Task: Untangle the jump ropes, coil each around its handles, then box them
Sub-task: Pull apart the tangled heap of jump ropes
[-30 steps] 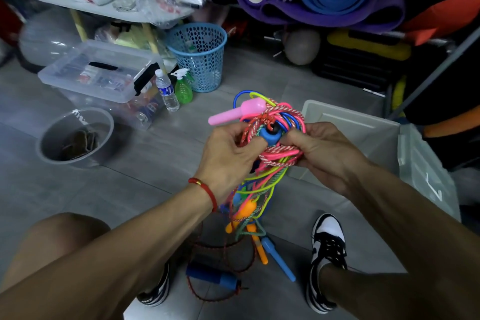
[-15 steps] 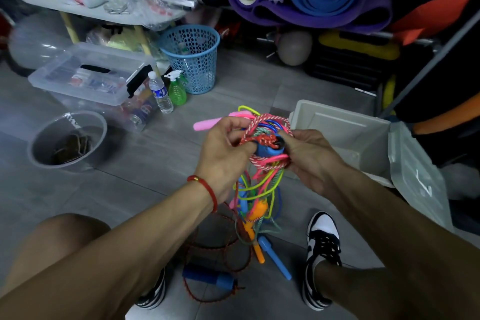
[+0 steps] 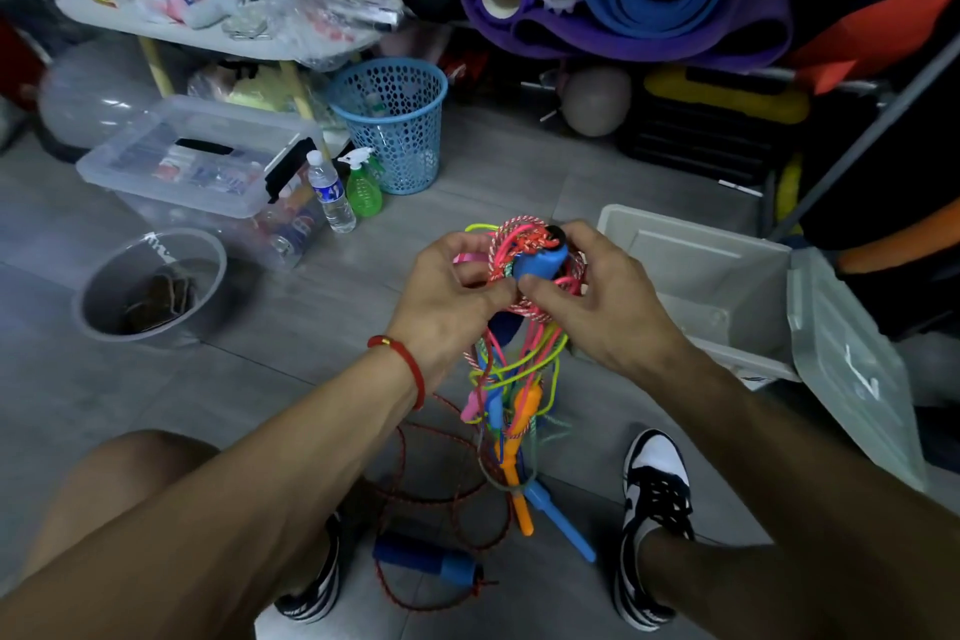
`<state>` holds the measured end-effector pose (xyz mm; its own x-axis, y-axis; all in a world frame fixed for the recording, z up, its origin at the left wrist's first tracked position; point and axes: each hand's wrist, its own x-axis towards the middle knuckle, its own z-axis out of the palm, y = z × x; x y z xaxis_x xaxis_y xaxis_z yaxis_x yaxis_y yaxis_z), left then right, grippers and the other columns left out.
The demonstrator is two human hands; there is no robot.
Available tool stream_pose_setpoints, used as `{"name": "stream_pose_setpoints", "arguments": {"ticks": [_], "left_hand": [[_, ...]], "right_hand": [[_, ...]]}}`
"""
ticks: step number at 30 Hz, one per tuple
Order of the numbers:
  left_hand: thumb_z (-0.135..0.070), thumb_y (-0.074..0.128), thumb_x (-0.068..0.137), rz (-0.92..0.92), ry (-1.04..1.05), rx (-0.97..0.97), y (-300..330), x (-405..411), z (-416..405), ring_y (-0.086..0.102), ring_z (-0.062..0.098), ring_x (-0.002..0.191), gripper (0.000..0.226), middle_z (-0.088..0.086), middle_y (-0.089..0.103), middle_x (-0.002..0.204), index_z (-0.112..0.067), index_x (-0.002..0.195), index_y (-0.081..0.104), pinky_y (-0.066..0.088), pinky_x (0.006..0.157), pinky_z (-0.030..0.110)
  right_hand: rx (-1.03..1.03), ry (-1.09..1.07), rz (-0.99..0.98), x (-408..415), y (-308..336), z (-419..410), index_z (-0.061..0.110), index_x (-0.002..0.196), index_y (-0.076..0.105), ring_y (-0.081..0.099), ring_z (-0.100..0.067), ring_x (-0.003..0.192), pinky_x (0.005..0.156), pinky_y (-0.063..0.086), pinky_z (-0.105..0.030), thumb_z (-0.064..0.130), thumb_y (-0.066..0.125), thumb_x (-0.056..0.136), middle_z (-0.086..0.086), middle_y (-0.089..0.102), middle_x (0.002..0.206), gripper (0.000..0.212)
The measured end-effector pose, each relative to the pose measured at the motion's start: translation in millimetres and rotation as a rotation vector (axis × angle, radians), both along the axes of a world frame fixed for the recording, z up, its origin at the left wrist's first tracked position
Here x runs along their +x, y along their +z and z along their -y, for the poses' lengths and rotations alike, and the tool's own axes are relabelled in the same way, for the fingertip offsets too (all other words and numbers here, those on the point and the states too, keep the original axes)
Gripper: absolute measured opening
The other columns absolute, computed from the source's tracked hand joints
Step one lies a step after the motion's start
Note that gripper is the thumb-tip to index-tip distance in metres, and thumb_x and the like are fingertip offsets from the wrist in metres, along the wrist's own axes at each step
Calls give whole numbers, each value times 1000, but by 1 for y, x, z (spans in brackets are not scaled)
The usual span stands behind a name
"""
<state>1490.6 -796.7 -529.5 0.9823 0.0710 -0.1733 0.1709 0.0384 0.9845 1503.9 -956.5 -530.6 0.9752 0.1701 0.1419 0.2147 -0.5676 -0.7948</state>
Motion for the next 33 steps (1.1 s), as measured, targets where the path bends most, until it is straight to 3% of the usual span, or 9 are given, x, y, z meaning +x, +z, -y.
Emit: {"name": "stream_pose_setpoints", "arguments": {"ticks": [2,5,9,13,15,19,25,29,33], "left_hand": [[14,68,83,-6,-15,50,-2,6,0,69,17,72,34,10,74,88,-9,105,56,59,66,27],[8,72,82,-49,-24,111,-2,18,3,70,26,77,32,17,69,100,-8,104,55,63,69,43],[7,72,83,-77,-47,69,4,29,11,71,20,64,26,14,69,88,-6,101,58,63,58,40],[18,72,76,-97,33,6,5,35,14,64,23,63,29,14,69,79,-8,88,63,59,66,38],[18,72,71,-72,64,100,1,39,16,64,21,62,34,10,69,72,-13,80,64,59,72,38],[2,75,59,-54,45,204,-6,43,24,68,27,67,34,7,70,73,-20,82,62,61,75,53],[-12,83,66,73,-96,515,-10,39,30,64,22,55,43,-3,65,74,-29,93,53,51,49,31],[-17,78,75,260,-180,772,-7,31,27,67,22,71,54,1,70,85,-24,124,56,49,63,26],[-21,79,84,158,-308,608,-4,31,26,72,21,55,33,-1,69,78,-22,113,63,60,56,42]], "right_hand": [[-112,0,116,3,1,1,23,110,62,61,-6,96,80,41,-10,35,74,84,5,66,108,32],[-259,-3,230,10,7,4,14,115,61,54,-16,118,97,39,-19,38,73,85,-3,58,126,41],[-222,-86,196,11,12,4,14,108,54,65,-24,94,80,48,-37,41,71,87,-4,70,97,39],[-300,-3,151,13,15,7,19,104,40,64,-26,81,62,37,-33,45,66,91,0,67,84,39],[-315,8,138,13,16,10,18,105,37,63,-27,82,62,33,-32,47,62,93,0,64,83,40],[-223,-71,97,20,20,21,16,106,40,65,-30,88,71,48,-39,48,61,93,-7,69,94,41],[-168,-8,127,12,19,26,16,114,39,65,-25,78,67,44,-34,33,59,98,-5,67,85,30],[-262,83,156,5,25,26,13,122,37,63,-33,87,70,44,-39,34,54,100,-8,66,94,35],[-179,59,191,4,29,31,18,130,37,56,-20,82,69,34,-30,30,51,102,1,60,96,34]]}}
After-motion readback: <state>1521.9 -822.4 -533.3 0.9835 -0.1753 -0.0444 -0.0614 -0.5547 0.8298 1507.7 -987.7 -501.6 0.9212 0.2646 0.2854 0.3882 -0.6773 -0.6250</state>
